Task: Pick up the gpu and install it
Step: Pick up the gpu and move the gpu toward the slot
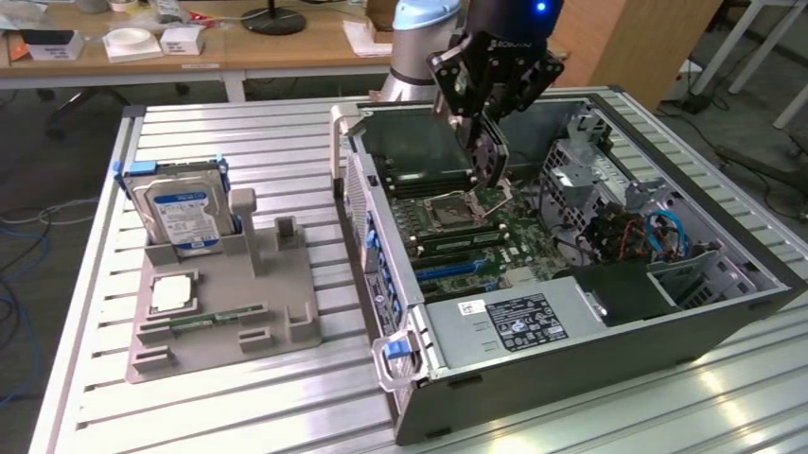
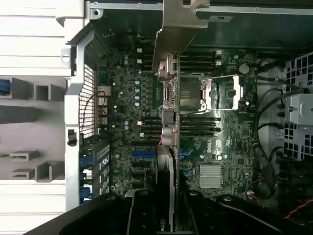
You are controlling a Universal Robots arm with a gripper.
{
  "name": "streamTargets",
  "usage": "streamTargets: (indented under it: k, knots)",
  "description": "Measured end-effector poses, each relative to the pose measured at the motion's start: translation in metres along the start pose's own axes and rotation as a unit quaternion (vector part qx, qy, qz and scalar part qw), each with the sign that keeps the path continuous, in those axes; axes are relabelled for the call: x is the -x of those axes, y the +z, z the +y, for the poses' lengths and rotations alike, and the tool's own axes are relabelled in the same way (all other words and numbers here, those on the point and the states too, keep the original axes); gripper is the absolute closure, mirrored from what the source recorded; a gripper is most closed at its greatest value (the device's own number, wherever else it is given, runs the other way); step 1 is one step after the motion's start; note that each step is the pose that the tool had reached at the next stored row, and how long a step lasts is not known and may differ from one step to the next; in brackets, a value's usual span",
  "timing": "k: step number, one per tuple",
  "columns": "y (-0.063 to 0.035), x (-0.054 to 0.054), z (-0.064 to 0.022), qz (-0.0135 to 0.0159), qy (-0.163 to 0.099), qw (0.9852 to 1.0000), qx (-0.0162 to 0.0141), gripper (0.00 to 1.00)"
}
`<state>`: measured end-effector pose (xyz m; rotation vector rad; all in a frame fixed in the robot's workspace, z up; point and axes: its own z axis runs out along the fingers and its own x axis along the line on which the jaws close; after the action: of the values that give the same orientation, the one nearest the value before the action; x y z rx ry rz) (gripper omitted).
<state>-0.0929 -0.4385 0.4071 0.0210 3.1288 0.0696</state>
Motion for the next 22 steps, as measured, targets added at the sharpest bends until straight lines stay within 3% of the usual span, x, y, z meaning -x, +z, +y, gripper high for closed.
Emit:
streamTargets:
  k: [22]
  knots:
    - [0.01,0.055,0.0003,0.0002,-0.005,1.0,0.0001,0.73]
